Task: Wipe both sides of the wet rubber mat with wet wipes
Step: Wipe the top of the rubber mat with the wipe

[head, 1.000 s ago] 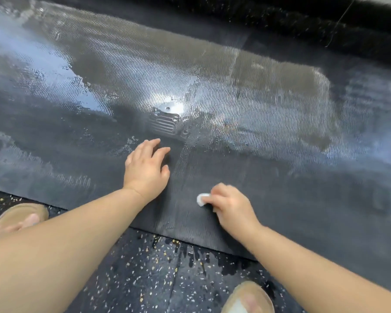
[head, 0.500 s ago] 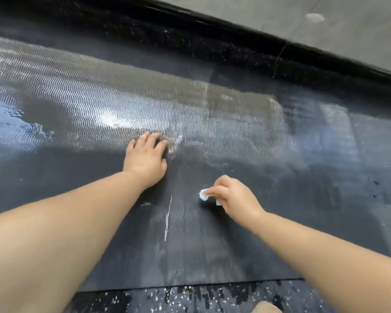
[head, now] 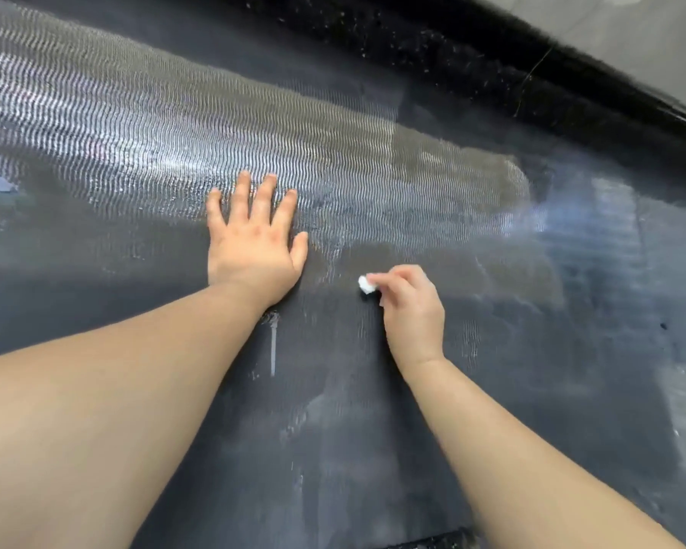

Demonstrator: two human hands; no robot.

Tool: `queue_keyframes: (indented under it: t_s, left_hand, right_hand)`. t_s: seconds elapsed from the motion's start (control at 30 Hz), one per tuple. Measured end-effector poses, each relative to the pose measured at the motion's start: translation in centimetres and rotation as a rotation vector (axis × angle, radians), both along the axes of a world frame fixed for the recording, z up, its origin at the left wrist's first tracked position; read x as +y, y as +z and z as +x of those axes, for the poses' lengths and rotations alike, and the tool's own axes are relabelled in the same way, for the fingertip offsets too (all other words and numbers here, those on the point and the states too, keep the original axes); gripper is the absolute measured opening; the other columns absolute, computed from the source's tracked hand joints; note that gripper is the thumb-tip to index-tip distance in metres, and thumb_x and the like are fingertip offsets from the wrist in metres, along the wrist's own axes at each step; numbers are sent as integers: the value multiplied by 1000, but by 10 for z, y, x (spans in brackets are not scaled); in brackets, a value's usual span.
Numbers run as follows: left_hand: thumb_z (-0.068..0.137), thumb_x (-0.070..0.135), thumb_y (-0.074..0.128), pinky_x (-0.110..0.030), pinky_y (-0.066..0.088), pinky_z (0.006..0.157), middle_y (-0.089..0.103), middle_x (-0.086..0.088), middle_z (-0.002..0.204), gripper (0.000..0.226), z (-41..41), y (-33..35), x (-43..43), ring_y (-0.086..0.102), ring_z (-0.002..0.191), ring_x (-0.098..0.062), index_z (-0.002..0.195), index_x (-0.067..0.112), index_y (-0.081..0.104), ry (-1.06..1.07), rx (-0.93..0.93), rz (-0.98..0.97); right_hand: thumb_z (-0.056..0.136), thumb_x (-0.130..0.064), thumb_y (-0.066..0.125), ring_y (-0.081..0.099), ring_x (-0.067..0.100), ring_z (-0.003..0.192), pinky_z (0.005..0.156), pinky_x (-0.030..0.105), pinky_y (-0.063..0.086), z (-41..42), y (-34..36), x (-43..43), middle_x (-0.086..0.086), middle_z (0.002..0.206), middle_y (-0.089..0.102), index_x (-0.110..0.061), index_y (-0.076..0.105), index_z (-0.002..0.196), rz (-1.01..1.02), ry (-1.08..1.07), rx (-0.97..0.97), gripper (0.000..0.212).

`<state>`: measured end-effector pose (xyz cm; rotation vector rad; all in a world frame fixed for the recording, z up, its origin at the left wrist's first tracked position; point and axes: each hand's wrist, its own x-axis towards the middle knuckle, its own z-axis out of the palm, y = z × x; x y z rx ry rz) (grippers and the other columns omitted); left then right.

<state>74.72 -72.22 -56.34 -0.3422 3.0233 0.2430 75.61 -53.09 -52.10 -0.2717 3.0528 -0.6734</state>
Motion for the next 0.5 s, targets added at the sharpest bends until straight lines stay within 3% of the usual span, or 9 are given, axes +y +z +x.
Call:
queue_keyframes:
  t_s: [0.13, 0.23, 0.37, 0.5]
  left_hand:
    - [92, 52, 24, -51, -3, 111, 16, -2, 157, 61, 1, 3, -1, 5, 144, -27, 148, 27, 24, 15, 37, 17]
    - [91, 50, 29, -51, -1, 111, 19, -3, 156, 61, 3, 6, 1, 8, 144, -28, 147, 25, 29, 15, 59, 41]
    - [91, 50, 30, -52, -1, 112, 18, -4, 157, 62, 3, 9, 0, 6, 144, -28, 147, 24, 27, 15, 53, 44]
    - [91, 51, 24, -51, -5, 111, 16, -3, 157, 63, 3, 10, 1, 4, 144, -28, 148, 26, 24, 9, 16, 26]
  right_hand:
    - [84, 2, 56, 56, 30, 91, 79, 29, 41, -90, -9, -39, 4, 91, 57, -12, 74, 94, -75, -88, 41, 24]
    - [87, 1, 55, 55, 30, 90, 80, 28, 40, -95, -13, -48, 8, 93, 59, -11, 73, 96, -57, -116, 106, 23]
    - [76, 8, 62, 52, 20, 75, 74, 25, 39, 0, -9, -16, 7, 81, 59, -12, 74, 92, -37, 86, 131, 29]
    - [70, 5, 63, 48, 9, 77, 72, 14, 41, 100, -1, 27, -11, 84, 56, -35, 66, 97, -22, 184, -24, 49]
